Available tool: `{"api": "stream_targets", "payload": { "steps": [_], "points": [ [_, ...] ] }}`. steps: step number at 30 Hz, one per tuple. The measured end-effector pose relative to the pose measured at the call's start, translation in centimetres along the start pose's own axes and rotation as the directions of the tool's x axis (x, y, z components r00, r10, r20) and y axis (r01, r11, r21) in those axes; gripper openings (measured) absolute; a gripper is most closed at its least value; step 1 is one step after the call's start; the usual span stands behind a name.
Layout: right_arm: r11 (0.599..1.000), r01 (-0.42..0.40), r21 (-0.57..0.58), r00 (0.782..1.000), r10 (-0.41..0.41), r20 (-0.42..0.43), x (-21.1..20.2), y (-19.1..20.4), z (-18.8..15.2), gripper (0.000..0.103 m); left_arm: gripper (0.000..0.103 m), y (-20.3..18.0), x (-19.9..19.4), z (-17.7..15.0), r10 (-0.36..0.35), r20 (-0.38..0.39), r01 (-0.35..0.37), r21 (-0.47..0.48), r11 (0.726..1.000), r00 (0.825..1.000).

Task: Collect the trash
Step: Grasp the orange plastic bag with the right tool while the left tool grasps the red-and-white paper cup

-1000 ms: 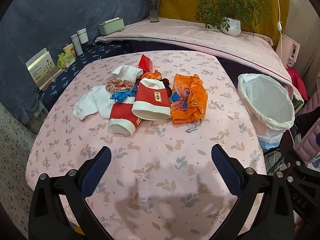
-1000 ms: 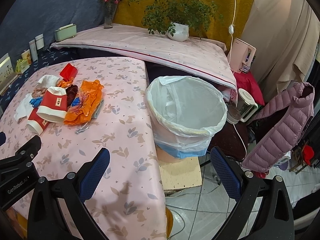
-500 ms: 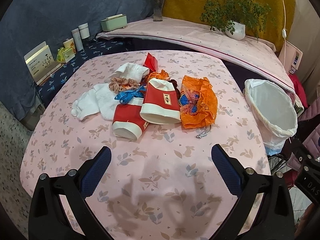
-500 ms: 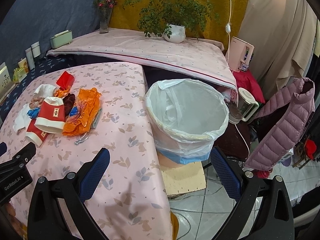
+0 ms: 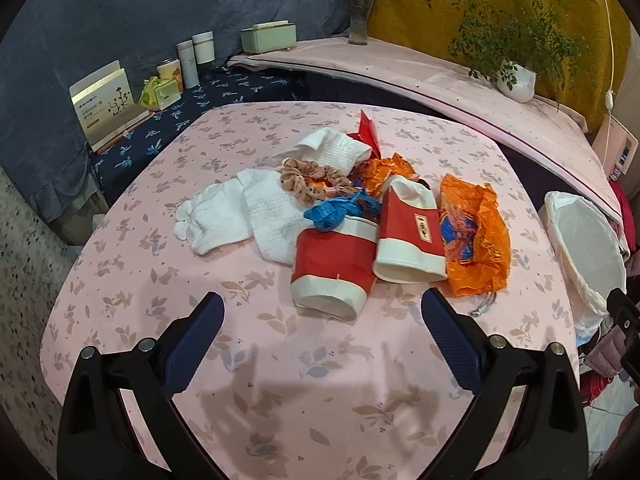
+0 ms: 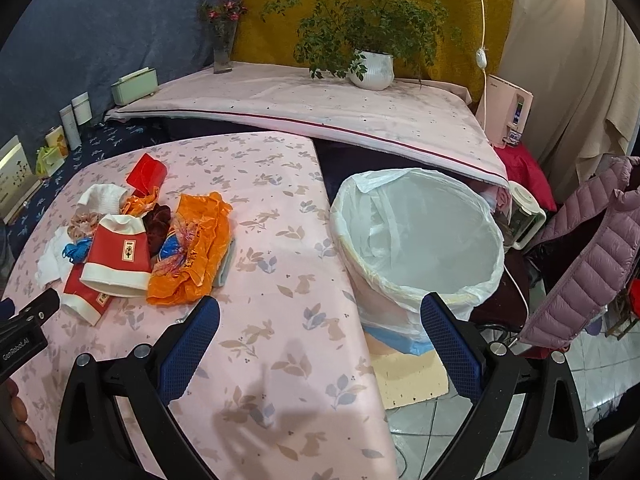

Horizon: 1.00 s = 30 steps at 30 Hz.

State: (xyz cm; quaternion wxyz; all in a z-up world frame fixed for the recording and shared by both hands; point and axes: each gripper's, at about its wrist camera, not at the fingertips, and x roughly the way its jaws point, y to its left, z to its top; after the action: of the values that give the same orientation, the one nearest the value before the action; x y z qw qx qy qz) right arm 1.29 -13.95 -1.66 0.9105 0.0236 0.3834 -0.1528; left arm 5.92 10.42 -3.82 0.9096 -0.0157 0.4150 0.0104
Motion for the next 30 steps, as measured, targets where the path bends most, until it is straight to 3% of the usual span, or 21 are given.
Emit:
{"api": "stream_targets", "payload": {
  "steps": [6, 12, 17, 21, 30],
  "points": [
    [1.000, -0.025, -0.012, 1.000, 0.024, -0.017, 1.9, 2.1, 0.5, 0.096, 0.095, 3.0, 2.1, 0.5, -0.005, -0.046, 0.002, -0.059, 0.998, 0.999],
    [0.998, -0.050, -0.025, 0.998, 0.049, -0.048, 4.7, 4.5, 1.0, 0.096, 0.095, 4.0, 3.9, 0.9, -0.004, -0.059, 0.000, -0.059, 0.998, 0.998],
    [0.997, -0.071, -0.014, 0.994, 0.069, -0.080, 7.0, 6.0, 1.6, 0.094, 0.094, 2.5, 4.3, 1.9, -0.074, -0.045, 0.072, -0.039, 0.997, 0.996],
    [0.995, -0.101, 0.004, 0.988, 0.101, -0.120, 8.6, 6.9, 1.8, 0.086, 0.094, 0.5, 4.6, 3.0, -0.134, -0.035, 0.134, -0.014, 0.991, 0.990],
    [0.985, -0.171, -0.005, 0.969, 0.167, -0.180, 10.7, 8.7, 1.3, 0.061, 0.061, -2.8, 7.0, 3.6, -0.200, -0.089, 0.202, 0.018, 0.979, 0.976]
  ]
}}
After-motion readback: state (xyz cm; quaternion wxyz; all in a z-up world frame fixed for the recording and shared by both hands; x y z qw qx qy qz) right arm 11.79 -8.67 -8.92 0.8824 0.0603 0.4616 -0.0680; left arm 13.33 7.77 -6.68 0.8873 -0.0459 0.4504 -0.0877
